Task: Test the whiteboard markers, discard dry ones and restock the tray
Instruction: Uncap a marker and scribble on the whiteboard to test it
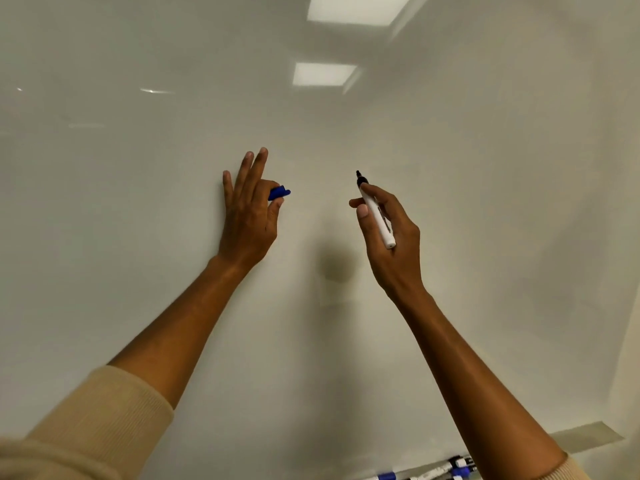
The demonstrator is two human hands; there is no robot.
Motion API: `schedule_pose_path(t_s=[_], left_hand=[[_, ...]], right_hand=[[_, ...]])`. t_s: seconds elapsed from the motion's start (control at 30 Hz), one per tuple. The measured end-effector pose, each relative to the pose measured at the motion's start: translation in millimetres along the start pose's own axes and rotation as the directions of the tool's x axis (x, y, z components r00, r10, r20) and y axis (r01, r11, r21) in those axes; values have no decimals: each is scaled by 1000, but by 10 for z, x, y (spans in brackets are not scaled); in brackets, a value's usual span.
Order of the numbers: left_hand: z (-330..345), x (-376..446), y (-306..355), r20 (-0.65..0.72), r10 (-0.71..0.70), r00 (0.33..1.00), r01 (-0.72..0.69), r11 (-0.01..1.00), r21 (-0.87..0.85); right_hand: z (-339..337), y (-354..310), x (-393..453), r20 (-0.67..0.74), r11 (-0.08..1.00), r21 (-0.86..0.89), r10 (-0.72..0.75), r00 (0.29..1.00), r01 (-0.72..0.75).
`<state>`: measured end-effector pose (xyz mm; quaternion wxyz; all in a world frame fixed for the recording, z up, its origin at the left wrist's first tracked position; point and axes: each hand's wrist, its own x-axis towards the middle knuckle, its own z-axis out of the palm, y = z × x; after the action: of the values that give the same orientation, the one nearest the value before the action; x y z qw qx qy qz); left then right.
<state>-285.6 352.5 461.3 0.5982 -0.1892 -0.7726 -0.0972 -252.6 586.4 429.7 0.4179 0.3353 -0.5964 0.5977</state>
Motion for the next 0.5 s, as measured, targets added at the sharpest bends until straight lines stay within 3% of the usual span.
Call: schedule_pose_path(t_s=[0.17,0.37,0.5], left_hand=[[32,199,-182,-6,11,1000,-11,998,63],[174,241,-285,-55,49,997,-32,962,272],[190,225,-287,-78,67,995,-42,958,285]], right_hand=[[135,44,173,-44,1000,2,-31,999,31],[343,176,303,-52,994,58,-89,995,92],[512,262,422,-58,992,51,-109,992,112]])
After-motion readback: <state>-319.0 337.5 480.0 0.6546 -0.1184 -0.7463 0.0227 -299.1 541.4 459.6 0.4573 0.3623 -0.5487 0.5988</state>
